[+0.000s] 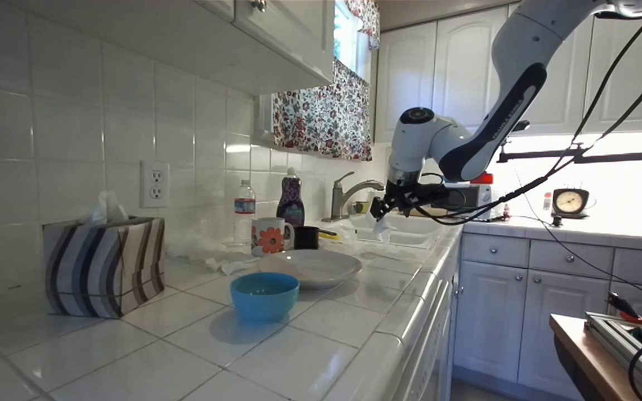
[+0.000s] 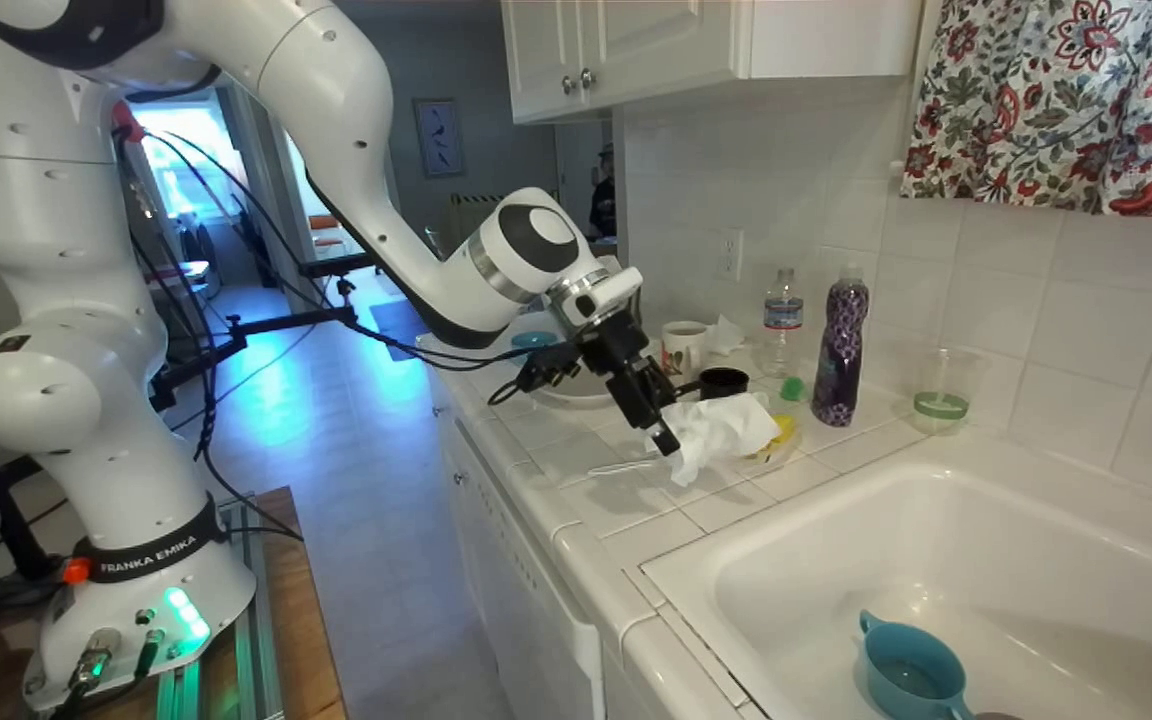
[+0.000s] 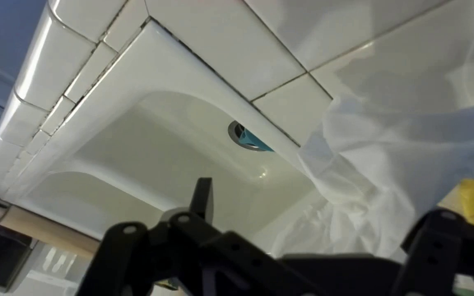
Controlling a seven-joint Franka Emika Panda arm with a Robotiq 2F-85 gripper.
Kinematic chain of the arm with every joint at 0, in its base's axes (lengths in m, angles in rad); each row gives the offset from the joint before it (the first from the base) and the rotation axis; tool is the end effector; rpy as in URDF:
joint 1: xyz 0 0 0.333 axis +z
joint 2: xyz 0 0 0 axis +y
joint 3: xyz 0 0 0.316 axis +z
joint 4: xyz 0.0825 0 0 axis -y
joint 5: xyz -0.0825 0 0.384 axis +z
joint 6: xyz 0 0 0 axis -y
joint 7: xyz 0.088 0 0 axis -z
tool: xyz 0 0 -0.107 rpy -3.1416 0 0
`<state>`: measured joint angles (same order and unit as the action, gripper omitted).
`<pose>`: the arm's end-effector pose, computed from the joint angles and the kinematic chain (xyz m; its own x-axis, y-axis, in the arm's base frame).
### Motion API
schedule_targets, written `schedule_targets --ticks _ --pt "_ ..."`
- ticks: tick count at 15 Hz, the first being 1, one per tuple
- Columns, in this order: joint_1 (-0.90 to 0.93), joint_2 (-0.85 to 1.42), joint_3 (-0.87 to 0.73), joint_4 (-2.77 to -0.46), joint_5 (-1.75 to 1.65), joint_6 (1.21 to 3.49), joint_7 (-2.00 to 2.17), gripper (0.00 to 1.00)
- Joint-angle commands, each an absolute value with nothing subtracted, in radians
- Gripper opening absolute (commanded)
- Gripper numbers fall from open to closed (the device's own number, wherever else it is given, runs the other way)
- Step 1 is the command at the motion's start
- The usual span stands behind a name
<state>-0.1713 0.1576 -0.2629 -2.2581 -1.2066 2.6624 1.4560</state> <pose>0.5063 -0.2045 0.3070 0.5865 -0.5273 0.6148 -0.7753 -0.5851 0.2378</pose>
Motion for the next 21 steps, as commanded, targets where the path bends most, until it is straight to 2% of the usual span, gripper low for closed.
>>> schedule_targets --ticks 1,2,4,6,21 --pt "-0.167 0.121 -0.244 -2.255 -1.208 2.573 1.430 1.00" --pt "-0.161 0.076 -0.259 -2.255 -1.331 2.585 1.592 1.00" --pt "-0.174 0.121 -0.222 -2.253 -1.126 2.495 1.320 1.00" --pt "-0.171 0.071 -0.235 -2.250 -1.257 2.537 1.485 1.00" --pt "-0.179 0.087 -0.223 -2.249 -1.248 2.590 1.435 1.00"
